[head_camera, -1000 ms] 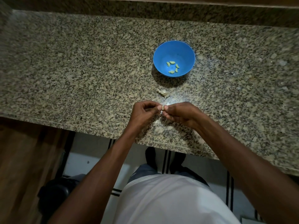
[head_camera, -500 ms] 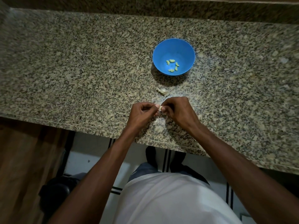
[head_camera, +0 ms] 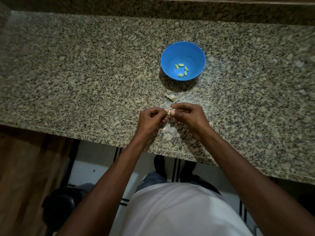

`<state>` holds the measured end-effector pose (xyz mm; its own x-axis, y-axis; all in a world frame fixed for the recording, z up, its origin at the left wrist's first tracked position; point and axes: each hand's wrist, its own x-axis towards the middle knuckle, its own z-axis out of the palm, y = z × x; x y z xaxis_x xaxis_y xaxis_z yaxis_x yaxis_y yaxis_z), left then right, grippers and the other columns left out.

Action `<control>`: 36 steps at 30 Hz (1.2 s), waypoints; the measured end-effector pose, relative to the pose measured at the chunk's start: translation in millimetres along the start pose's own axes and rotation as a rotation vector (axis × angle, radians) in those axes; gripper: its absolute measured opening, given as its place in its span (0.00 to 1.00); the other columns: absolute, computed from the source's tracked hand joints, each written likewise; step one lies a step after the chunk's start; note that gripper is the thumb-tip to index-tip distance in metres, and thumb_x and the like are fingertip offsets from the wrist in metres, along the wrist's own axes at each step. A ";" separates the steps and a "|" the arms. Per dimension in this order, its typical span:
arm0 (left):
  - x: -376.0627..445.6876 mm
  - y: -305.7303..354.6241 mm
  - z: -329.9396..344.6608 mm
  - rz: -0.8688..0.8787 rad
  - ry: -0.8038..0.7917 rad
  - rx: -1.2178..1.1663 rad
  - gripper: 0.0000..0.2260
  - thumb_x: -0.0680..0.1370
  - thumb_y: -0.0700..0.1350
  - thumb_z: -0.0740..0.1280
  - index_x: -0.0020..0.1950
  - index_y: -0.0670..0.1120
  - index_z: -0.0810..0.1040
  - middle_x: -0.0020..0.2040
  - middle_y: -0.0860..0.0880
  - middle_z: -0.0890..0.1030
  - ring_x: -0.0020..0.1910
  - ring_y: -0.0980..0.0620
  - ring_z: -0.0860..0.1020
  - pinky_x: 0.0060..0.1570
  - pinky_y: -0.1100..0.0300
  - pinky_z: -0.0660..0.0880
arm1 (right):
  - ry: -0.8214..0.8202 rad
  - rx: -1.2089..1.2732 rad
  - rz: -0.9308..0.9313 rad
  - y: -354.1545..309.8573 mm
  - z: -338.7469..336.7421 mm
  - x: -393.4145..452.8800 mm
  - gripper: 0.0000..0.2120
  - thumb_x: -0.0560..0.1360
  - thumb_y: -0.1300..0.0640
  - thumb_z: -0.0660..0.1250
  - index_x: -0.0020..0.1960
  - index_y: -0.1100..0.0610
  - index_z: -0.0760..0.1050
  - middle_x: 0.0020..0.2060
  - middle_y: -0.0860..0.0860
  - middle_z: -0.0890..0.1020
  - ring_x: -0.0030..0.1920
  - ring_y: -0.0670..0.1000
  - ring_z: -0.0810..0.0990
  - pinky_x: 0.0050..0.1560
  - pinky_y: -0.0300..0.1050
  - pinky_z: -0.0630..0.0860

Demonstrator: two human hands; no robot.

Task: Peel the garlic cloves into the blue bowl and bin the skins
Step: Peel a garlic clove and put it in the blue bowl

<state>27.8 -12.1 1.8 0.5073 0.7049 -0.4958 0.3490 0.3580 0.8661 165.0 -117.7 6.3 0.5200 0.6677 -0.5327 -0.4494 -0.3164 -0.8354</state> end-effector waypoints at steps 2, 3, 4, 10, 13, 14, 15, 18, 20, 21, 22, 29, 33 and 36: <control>-2.1 -1.0 5.2 0.047 0.032 0.012 0.04 0.79 0.41 0.74 0.48 0.41 0.87 0.39 0.47 0.86 0.37 0.55 0.83 0.41 0.62 0.79 | 0.056 0.305 0.150 0.6 5.8 -3.8 0.15 0.73 0.70 0.77 0.59 0.66 0.82 0.53 0.63 0.87 0.53 0.60 0.88 0.54 0.49 0.86; -3.0 -1.7 8.1 0.063 0.051 0.017 0.04 0.79 0.41 0.74 0.48 0.41 0.87 0.40 0.47 0.87 0.38 0.55 0.84 0.41 0.63 0.79 | 0.080 0.418 0.195 1.4 8.8 -5.2 0.16 0.73 0.71 0.76 0.61 0.66 0.81 0.54 0.63 0.87 0.51 0.60 0.88 0.51 0.48 0.86; -3.7 -2.7 11.0 0.074 0.068 0.017 0.05 0.80 0.42 0.74 0.49 0.40 0.87 0.41 0.47 0.87 0.39 0.55 0.85 0.42 0.63 0.80 | 0.109 0.495 0.225 2.9 11.7 -6.1 0.17 0.74 0.71 0.76 0.61 0.66 0.79 0.54 0.63 0.86 0.49 0.59 0.89 0.48 0.46 0.86; -5.5 -4.6 15.9 0.067 0.082 -0.065 0.06 0.80 0.41 0.73 0.51 0.39 0.86 0.41 0.44 0.87 0.40 0.53 0.84 0.43 0.62 0.81 | 0.166 0.229 0.166 13.4 17.9 -5.2 0.08 0.77 0.63 0.76 0.55 0.63 0.84 0.47 0.62 0.88 0.45 0.58 0.88 0.51 0.53 0.83; -2.9 -3.2 13.9 0.069 0.052 -0.058 0.08 0.80 0.43 0.73 0.51 0.37 0.85 0.39 0.47 0.86 0.39 0.54 0.83 0.43 0.61 0.81 | 0.135 0.233 0.145 9.7 13.4 -4.6 0.07 0.78 0.65 0.74 0.56 0.65 0.84 0.44 0.61 0.88 0.40 0.54 0.88 0.51 0.53 0.84; -2.2 -3.1 13.6 0.078 0.046 -0.040 0.09 0.81 0.43 0.73 0.51 0.38 0.85 0.40 0.47 0.86 0.39 0.54 0.83 0.43 0.61 0.81 | 0.122 0.219 0.132 8.5 12.3 -4.1 0.08 0.78 0.66 0.74 0.56 0.66 0.83 0.43 0.60 0.88 0.39 0.53 0.88 0.47 0.50 0.85; -1.6 -3.4 13.8 0.093 0.043 -0.016 0.09 0.81 0.44 0.72 0.52 0.38 0.85 0.41 0.46 0.87 0.40 0.54 0.84 0.44 0.61 0.81 | 0.113 0.203 0.119 7.7 11.1 -3.3 0.09 0.78 0.67 0.74 0.57 0.67 0.83 0.42 0.59 0.88 0.39 0.53 0.88 0.44 0.47 0.85; -1.9 -4.6 17.3 0.157 0.062 0.118 0.10 0.82 0.47 0.71 0.54 0.40 0.84 0.44 0.47 0.87 0.43 0.54 0.86 0.44 0.62 0.82 | 0.102 0.212 0.116 7.7 8.3 -0.3 0.10 0.78 0.67 0.74 0.59 0.67 0.82 0.42 0.58 0.88 0.41 0.52 0.88 0.44 0.44 0.86; -3.1 -5.5 21.1 0.205 0.112 0.239 0.10 0.83 0.48 0.69 0.53 0.42 0.84 0.42 0.50 0.86 0.41 0.57 0.85 0.41 0.64 0.81 | 0.100 0.267 0.128 7.0 9.1 -0.7 0.10 0.77 0.68 0.74 0.58 0.68 0.82 0.45 0.59 0.88 0.44 0.53 0.88 0.46 0.43 0.86; -4.0 -5.5 23.1 0.225 0.136 0.285 0.10 0.84 0.49 0.69 0.53 0.42 0.83 0.42 0.51 0.86 0.39 0.59 0.84 0.39 0.65 0.80 | 0.101 0.298 0.130 6.7 10.6 -1.8 0.10 0.77 0.68 0.74 0.58 0.67 0.82 0.47 0.60 0.88 0.45 0.54 0.89 0.47 0.43 0.85; -4.4 -5.5 25.3 0.238 0.155 0.311 0.10 0.84 0.49 0.68 0.53 0.43 0.83 0.41 0.51 0.85 0.38 0.59 0.84 0.37 0.65 0.79 | 0.104 0.324 0.130 6.8 12.6 -2.8 0.11 0.76 0.68 0.75 0.58 0.67 0.82 0.49 0.60 0.88 0.47 0.54 0.89 0.48 0.42 0.85; -6.0 -6.8 31.2 0.244 0.184 0.337 0.10 0.84 0.51 0.68 0.54 0.44 0.81 0.43 0.50 0.85 0.43 0.53 0.85 0.39 0.55 0.83 | 0.085 0.422 0.208 9.3 10.3 -2.4 0.13 0.75 0.67 0.76 0.59 0.65 0.82 0.51 0.59 0.88 0.49 0.54 0.89 0.53 0.46 0.86; -7.7 -8.7 31.0 0.241 0.178 0.325 0.10 0.84 0.50 0.68 0.53 0.44 0.81 0.43 0.50 0.85 0.41 0.53 0.85 0.37 0.56 0.83 | 0.054 0.279 0.185 10.1 2.6 -1.4 0.12 0.76 0.65 0.76 0.59 0.64 0.83 0.51 0.60 0.88 0.48 0.54 0.89 0.52 0.47 0.86; -9.0 -6.6 32.2 0.261 0.223 0.365 0.09 0.84 0.50 0.68 0.54 0.45 0.81 0.44 0.50 0.85 0.42 0.55 0.85 0.39 0.59 0.83 | 0.066 0.125 0.124 11.7 2.3 0.5 0.10 0.77 0.64 0.76 0.58 0.63 0.84 0.48 0.59 0.89 0.47 0.55 0.89 0.53 0.52 0.86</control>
<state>46.3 -40.5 -1.5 0.4475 0.8703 -0.2055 0.5062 -0.0571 0.8605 158.3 -119.5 -3.4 0.4998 0.5817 -0.6418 -0.5978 -0.3045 -0.7416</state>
